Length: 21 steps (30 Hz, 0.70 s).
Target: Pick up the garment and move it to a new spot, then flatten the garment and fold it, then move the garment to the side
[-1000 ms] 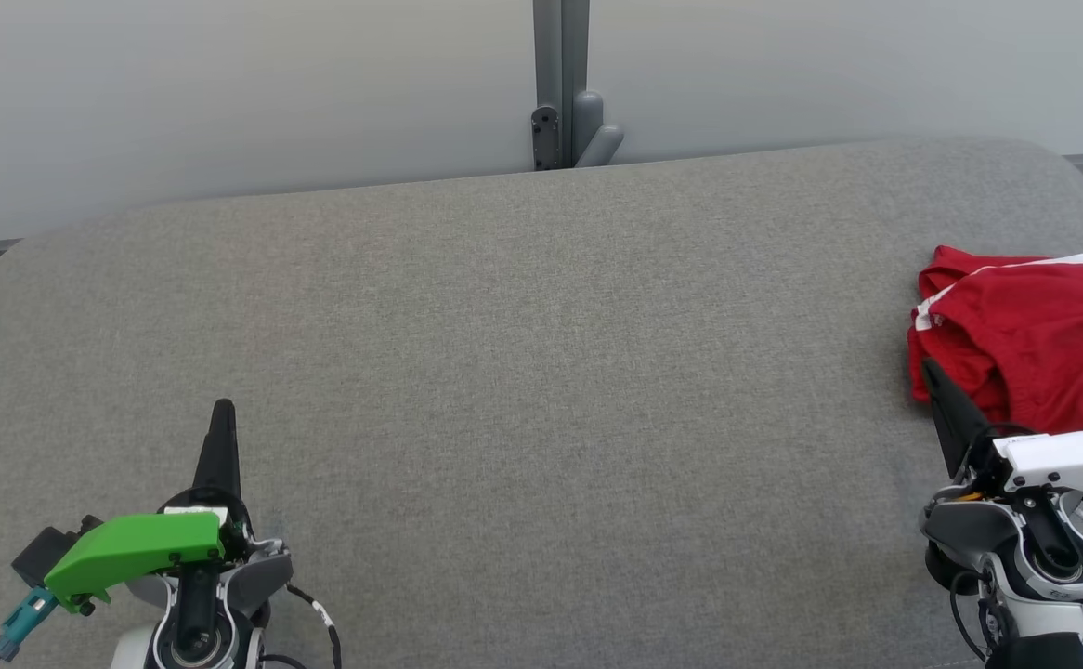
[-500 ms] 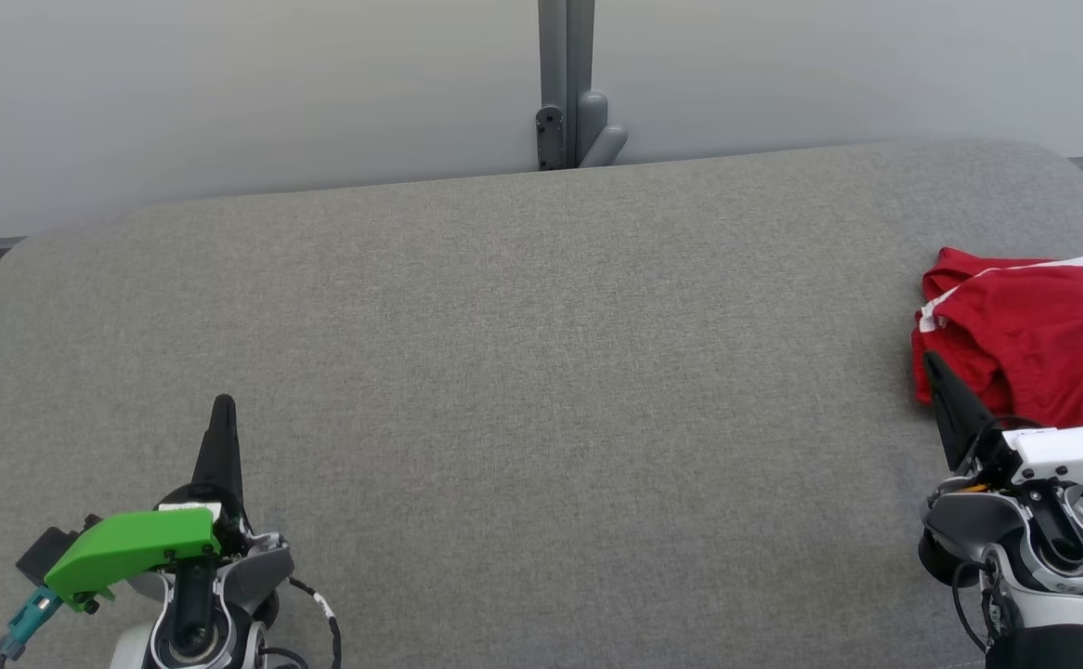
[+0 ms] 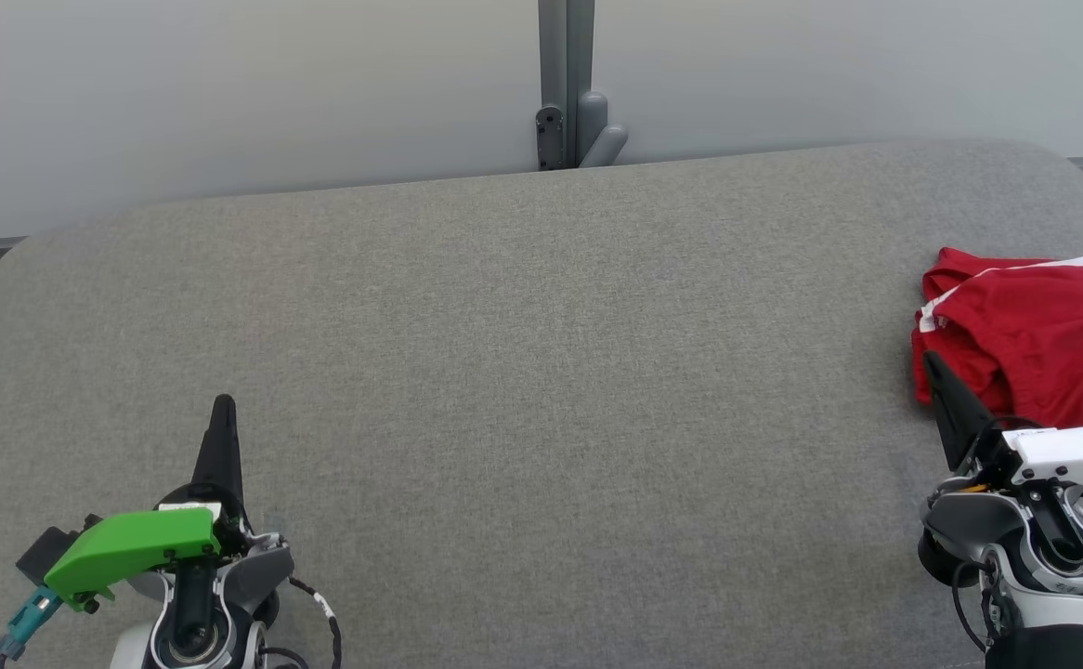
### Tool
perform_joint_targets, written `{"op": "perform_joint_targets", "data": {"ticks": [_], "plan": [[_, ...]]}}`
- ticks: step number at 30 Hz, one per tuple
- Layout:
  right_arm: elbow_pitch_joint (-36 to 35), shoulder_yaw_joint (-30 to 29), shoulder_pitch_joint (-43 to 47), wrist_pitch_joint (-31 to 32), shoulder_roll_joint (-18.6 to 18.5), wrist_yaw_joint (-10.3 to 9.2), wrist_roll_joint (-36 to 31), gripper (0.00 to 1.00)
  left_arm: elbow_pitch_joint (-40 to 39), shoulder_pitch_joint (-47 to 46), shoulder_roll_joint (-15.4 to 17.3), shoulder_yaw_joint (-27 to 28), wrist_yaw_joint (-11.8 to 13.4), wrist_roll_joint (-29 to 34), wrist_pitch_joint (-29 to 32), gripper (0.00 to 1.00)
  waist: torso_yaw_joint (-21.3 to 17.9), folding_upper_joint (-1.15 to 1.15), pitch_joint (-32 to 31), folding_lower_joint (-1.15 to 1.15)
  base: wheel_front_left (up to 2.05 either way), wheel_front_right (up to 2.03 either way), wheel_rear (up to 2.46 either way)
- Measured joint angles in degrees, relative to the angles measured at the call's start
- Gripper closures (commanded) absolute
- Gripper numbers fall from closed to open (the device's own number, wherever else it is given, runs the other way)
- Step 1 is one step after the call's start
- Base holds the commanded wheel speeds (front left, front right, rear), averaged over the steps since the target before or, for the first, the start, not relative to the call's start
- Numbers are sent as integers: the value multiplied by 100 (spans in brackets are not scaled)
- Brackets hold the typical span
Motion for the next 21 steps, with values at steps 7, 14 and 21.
{"op": "perform_joint_targets", "data": {"ticks": [7, 14, 21], "plan": [[0, -3, 0, 1, 3, 0, -1, 100, 0, 0, 0, 0, 0, 0, -1, 100, 0, 0, 0, 0, 0, 0, 0], [0, -7, 0, 2, 5, 0, -2, 100, 0, -1, 0, 0, 0, 0, 0, 100, 0, 0, 0, 0, 0, 0, 0], [0, -10, 0, 2, 9, 0, -2, 100, 0, -1, 0, 0, 0, 0, -1, 100, 0, 0, 0, 0, 0, 0, 0]]}}
